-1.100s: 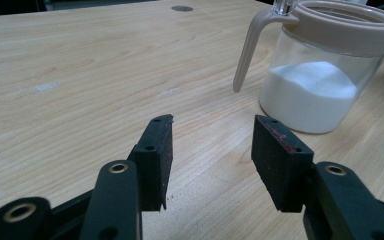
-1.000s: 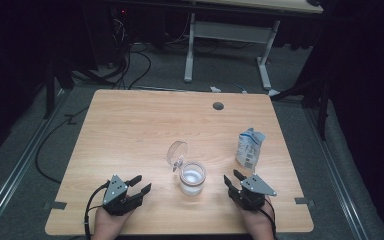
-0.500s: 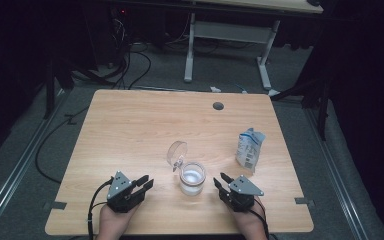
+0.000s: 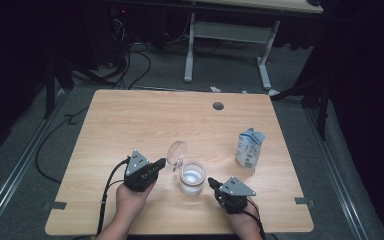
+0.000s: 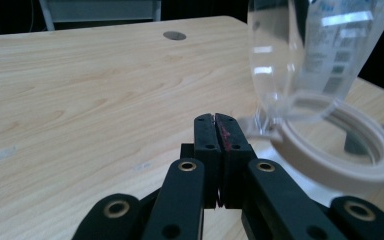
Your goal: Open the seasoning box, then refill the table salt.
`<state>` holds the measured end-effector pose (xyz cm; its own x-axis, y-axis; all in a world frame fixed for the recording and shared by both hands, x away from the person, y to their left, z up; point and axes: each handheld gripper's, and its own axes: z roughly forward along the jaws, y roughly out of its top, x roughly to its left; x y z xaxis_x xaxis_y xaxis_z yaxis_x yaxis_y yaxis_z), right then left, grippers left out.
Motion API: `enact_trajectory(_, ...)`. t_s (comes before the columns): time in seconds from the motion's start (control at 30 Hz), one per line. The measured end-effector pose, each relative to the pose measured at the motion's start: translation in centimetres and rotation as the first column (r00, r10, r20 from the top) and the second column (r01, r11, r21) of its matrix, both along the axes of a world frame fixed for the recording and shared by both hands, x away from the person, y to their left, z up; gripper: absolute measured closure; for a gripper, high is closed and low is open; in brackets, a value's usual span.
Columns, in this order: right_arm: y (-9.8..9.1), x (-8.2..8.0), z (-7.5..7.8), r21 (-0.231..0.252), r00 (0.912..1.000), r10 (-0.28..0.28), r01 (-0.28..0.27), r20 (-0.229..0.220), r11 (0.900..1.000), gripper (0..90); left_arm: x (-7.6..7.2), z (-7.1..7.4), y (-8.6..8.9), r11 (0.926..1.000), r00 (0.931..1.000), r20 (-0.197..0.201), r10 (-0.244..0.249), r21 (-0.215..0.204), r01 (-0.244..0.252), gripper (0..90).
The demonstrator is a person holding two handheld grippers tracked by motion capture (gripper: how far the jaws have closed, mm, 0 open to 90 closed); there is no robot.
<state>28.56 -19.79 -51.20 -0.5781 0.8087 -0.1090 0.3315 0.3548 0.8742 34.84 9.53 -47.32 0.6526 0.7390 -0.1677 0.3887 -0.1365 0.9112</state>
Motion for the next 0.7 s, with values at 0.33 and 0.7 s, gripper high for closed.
enact_trajectory(0.33,0.7,0.0,0.0,-0.027,0.9999,0.01,-0.01,0.008,0.9996,89.8,0.2,0.7,-0.6,0.9996,0.9997,0.022,-0.005,-0.027,0.006,89.1)
enact_trajectory(0.7,0.7,0.0,-0.1,-0.025,0.9999,0.009,-0.009,0.01,0.9996,89.8,-0.6,0.9,-1.3,0.9983,0.9984,0.039,-0.042,-0.04,0.043,89.1)
